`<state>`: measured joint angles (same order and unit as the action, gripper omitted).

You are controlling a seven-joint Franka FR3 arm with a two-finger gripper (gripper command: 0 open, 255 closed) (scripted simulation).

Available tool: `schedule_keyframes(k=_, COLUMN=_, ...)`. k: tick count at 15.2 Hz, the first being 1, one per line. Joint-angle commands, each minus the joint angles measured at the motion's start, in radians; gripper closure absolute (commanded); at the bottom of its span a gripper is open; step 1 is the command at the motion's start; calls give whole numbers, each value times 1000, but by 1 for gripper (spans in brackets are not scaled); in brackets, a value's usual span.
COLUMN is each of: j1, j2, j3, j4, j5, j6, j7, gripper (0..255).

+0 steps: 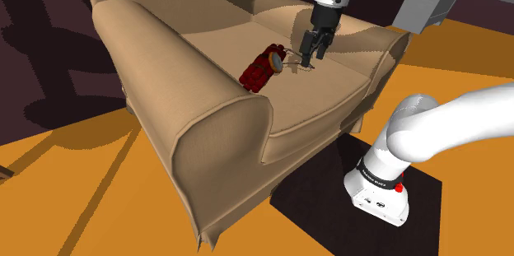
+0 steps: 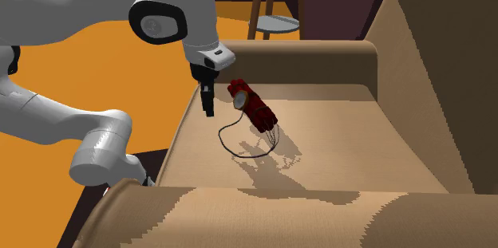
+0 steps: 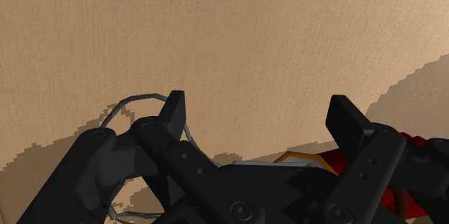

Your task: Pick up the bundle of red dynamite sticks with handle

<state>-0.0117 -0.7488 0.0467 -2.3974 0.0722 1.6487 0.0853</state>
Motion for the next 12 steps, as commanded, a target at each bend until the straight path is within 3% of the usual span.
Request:
schedule_keyframes(k=1, j1=0, j2=0, j3=0, j4=0, j5=0, j6=0, j7=0, gripper=0)
schedule_keyframes(k=7, j1=79, j2=178, j3=-178, j4=99, j5=-72, j6=88, j7=-468, gripper=0)
schedule_keyframes(k=12, j1=77, j2=177, j3=-180, j4=31, j5=-73, j6=155, j7=-471, gripper=0)
